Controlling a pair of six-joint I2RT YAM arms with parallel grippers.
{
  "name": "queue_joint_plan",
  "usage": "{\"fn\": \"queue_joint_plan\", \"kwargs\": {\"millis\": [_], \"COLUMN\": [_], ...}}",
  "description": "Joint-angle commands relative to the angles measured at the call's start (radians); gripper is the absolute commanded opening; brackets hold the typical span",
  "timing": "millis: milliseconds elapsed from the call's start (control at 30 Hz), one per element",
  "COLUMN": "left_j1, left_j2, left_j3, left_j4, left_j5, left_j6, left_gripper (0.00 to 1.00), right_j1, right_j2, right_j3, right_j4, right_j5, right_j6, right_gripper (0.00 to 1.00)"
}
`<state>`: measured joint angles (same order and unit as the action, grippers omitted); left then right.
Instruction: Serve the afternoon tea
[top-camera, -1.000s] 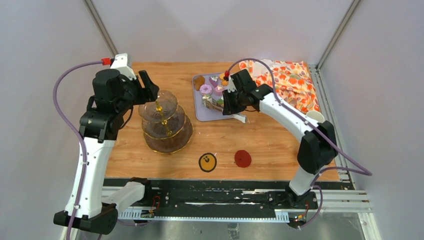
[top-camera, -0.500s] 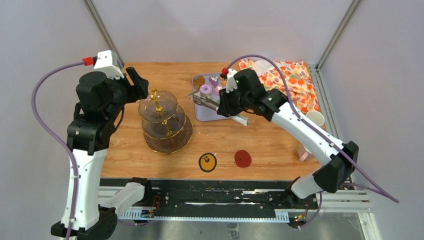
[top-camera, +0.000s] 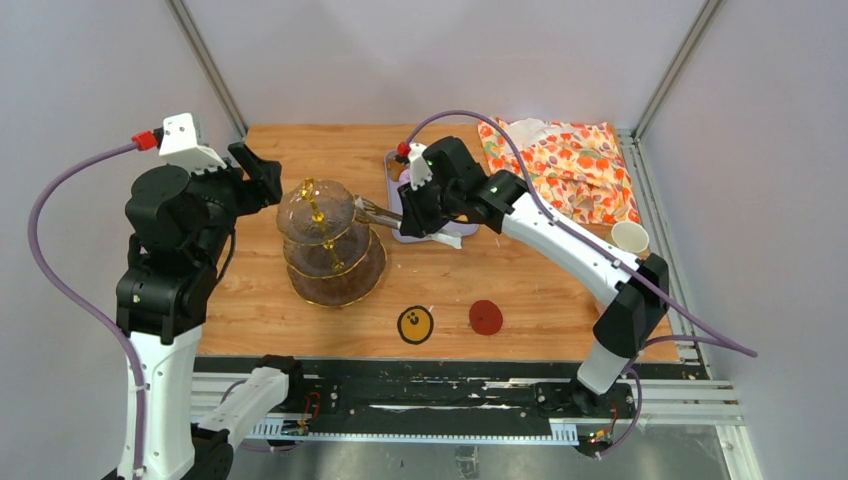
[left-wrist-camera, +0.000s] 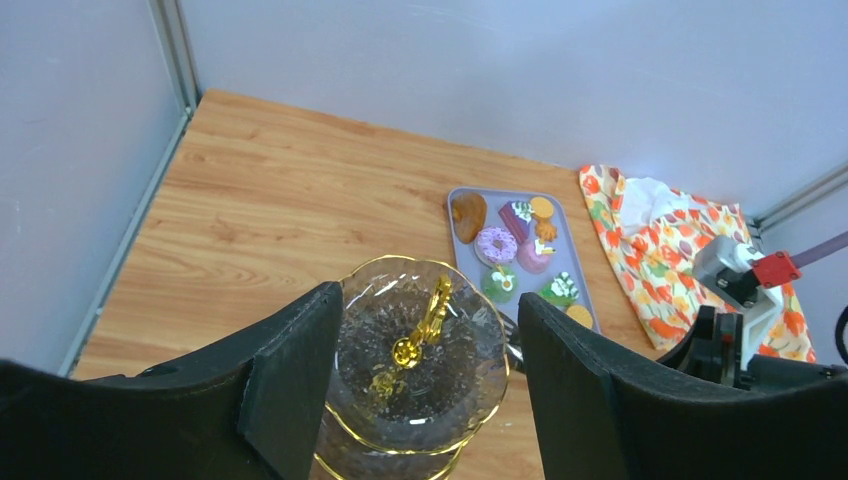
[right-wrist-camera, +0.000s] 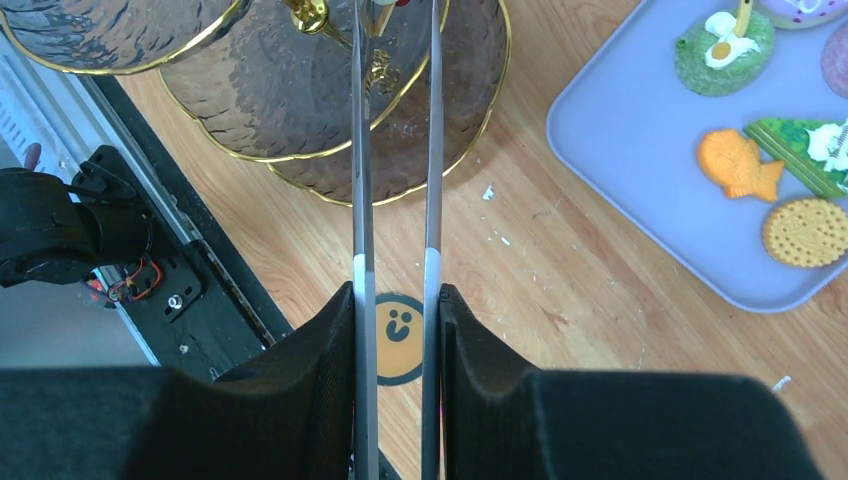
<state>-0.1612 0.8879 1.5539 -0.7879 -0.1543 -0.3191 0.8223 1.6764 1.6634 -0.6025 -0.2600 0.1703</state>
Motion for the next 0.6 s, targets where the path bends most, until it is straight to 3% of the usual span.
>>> {"fn": "queue_joint_plan", "kwargs": {"millis": [0,400,467,567], "left_j1": [-0.003,-0.003,-0.003,-0.003], "left_j2": [-0.005,-0.012,-0.013,-0.013], "left_j3": [0.006,-0.016,-0.020,-0.026], "left_j4": [0.016,0.018,0.019,0.020], "left_j5": [-0.009,-0.008,-0.005,-0.003], "left_j6": [-0.009,-0.005,-0.006,-0.008], "left_gripper": [0.70,0.69,0.70,0.70], "right_j1": [0.032,0.056,0.060,0.063], "right_j2": [0.044,0.154,0.172,0.188], "right_j3": [0.066,0.146,0.160,0.168], "right_j4": [0.039,0.063,0.064,0.067], "right_j5": [-0.034,-0.055,-0.057,-0.059], "right_j6": [-0.012,-0.008,-0.006,-0.003], "right_gripper": [0.02,0.08,0.12,0.27]}}
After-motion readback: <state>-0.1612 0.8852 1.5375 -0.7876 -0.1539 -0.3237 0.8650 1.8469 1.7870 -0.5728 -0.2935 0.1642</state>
